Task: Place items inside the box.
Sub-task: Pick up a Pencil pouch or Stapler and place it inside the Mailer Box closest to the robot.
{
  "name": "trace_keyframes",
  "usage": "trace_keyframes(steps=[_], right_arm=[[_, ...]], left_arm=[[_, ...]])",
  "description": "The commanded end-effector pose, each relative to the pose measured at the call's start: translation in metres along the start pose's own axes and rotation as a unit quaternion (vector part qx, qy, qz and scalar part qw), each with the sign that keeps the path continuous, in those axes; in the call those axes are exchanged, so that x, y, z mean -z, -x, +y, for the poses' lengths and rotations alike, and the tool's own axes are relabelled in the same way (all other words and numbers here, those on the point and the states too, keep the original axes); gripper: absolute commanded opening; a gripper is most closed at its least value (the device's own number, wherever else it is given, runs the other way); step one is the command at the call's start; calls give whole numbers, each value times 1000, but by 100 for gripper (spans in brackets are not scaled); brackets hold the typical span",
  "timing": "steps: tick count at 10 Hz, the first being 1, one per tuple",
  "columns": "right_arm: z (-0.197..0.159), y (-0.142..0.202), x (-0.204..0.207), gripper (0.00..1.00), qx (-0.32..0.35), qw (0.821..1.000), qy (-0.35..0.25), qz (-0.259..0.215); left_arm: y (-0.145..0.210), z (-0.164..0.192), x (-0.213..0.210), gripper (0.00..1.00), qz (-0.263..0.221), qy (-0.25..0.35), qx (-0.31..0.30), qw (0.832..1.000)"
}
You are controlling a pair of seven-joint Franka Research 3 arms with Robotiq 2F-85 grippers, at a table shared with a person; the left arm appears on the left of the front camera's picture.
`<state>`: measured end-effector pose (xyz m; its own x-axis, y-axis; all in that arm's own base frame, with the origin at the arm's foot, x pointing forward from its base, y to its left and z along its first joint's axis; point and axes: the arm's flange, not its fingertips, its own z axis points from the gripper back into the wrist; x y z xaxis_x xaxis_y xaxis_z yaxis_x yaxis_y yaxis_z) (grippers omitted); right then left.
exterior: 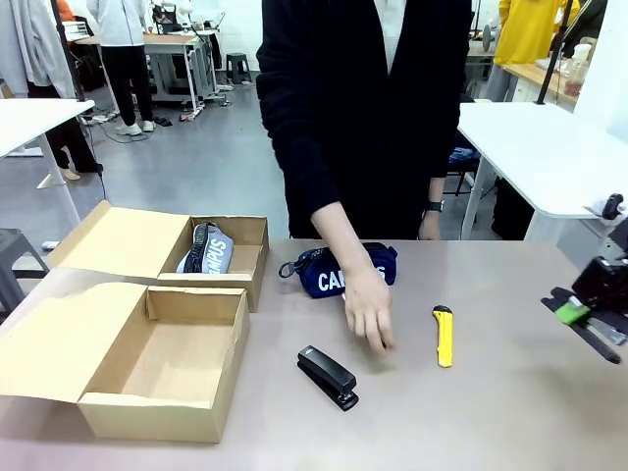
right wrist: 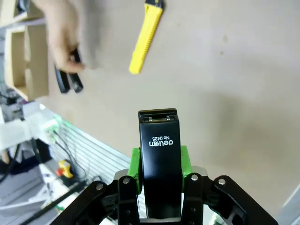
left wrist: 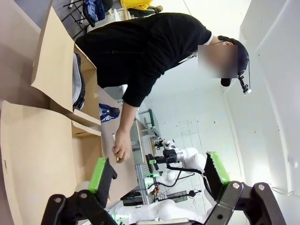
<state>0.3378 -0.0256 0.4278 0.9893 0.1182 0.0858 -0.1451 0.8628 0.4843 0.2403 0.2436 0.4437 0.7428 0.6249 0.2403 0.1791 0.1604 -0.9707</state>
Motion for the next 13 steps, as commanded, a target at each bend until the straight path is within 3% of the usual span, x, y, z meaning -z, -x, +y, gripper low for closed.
trace_keyframes(steps=[1, 5, 6, 7, 10, 11, 12, 13], right_arm=[[45, 0, 16, 36, 70, 996, 11, -55], [137, 6, 48, 36, 217, 967, 33, -126], [178, 4, 68, 36, 218, 964, 19, -149], [229, 8, 97, 36, 194, 971, 15, -142], [347, 14, 170, 36, 108, 991, -31, -73], [374, 17, 191, 36, 90, 991, -56, -78], [379, 17, 201, 36, 72, 993, -90, -39], [365, 51, 173, 36, 97, 992, -21, -74]], left_arm=[[0, -2, 1, 100, -3, 9, 10, 1000], [0, -2, 1, 100, -3, 9, 10, 1000], [0, -2, 1, 100, -3, 9, 10, 1000], [0, -2, 1, 100, -3, 9, 10, 1000], [0, -2, 1, 100, -3, 9, 10, 1000], [0, -2, 1, 100, -3, 9, 10, 1000], [0, -2, 1, 100, -3, 9, 10, 1000], [0, -2, 1, 100, -3, 9, 10, 1000]])
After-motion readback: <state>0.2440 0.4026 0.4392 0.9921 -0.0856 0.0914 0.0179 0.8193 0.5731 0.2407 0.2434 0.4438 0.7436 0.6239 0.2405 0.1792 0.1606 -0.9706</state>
